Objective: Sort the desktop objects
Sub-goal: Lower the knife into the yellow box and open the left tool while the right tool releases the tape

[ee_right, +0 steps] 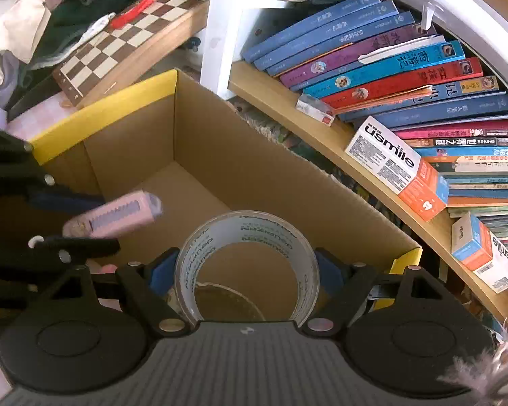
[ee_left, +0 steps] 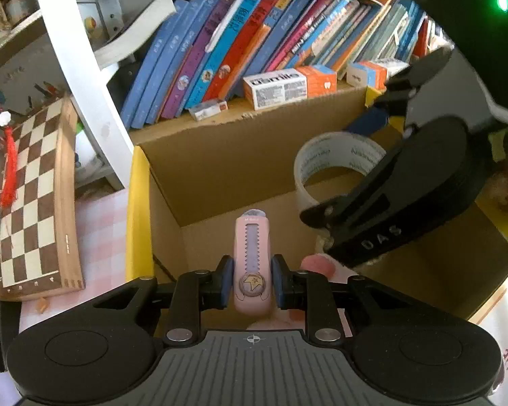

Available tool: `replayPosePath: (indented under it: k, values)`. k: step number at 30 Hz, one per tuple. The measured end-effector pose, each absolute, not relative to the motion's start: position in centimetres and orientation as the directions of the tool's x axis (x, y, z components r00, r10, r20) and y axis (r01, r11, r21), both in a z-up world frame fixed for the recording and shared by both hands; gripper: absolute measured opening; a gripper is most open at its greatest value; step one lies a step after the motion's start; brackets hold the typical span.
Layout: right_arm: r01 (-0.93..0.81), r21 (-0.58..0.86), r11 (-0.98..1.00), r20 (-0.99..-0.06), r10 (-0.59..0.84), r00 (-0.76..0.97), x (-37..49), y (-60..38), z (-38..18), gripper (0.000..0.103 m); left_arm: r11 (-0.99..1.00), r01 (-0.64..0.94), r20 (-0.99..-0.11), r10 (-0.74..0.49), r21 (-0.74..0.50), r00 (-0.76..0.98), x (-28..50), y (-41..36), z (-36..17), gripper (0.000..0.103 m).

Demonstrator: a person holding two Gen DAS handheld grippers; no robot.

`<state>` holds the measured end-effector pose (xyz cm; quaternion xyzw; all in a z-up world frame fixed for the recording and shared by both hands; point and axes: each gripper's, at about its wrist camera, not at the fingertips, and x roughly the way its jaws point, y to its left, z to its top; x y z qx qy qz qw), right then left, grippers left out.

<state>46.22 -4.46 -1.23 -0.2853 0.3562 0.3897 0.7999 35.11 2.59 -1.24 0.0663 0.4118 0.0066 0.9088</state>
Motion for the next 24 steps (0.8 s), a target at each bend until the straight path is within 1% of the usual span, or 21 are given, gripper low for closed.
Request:
replayPosePath:
  k: [8,11,13,14,15,16,17,18,19,23,24]
  values:
    - [-0.834,-0.175,0.523,-0.81,0.405,0.424,46.2,-4.2,-1.6,0.083,0.993,0.037,-0.758,0.062,0.113,0.649,35.3,2.4,-1.5,0.024]
    - [-0.834,-0.171,0.525,-0.808,0.41,0.423,46.2,-4.3,-1.5,0.083,0.994,0.032,-0.758,0.058,0.104,0.649,35.3,2.4,-1.3,0.032]
    - [-0.832,-0.166,0.53,-0.803,0.417,0.426,46.2,-4.5,-1.4,0.09,0.993,0.035,-0.751,0.06,0.109,0.657,35.1,2.2,-1.0,0.039]
    - [-0.831,-0.163,0.532,-0.8,0.421,0.427,46.1,-4.6,-1.3,0.091,0.993,0.036,-0.747,0.061,0.113,0.662,34.9,2.1,-0.9,0.039]
    - [-0.83,-0.161,0.535,-0.798,0.425,0.428,46.1,-4.7,-1.3,0.091,0.992,0.037,-0.741,0.064,0.119,0.668,34.8,2.0,-0.8,0.043]
    - [-0.826,-0.158,0.54,-0.796,0.425,0.43,46.1,-4.8,-1.2,0.091,0.991,0.031,-0.733,0.076,0.13,0.676,34.6,1.9,-0.6,0.051]
    - [-0.823,-0.156,0.546,-0.795,0.425,0.432,46.1,-4.9,-1.2,0.091,0.99,0.023,-0.725,0.089,0.142,0.683,34.4,1.8,-0.4,0.056]
    - [-0.822,-0.153,0.549,-0.794,0.427,0.433,46.1,-5.1,-1.1,0.091,0.988,0.015,-0.716,0.102,0.154,0.69,34.2,1.8,-0.2,0.064]
    - [-0.82,-0.149,0.553,-0.791,0.432,0.434,46.0,-5.3,-0.9,0.091,0.987,0.008,-0.706,0.107,0.158,0.7,34.0,1.8,0.0,0.068]
    - [-0.81,-0.134,0.571,-0.767,0.458,0.449,45.5,-6.0,0.2,0.091,0.986,-0.009,-0.673,0.121,0.168,0.73,33.3,1.7,1.1,0.073]
    - [-0.807,-0.13,0.575,-0.76,0.465,0.454,45.4,-6.2,0.5,0.091,0.985,-0.01,-0.663,0.124,0.173,0.738,33.1,1.7,1.4,0.076]
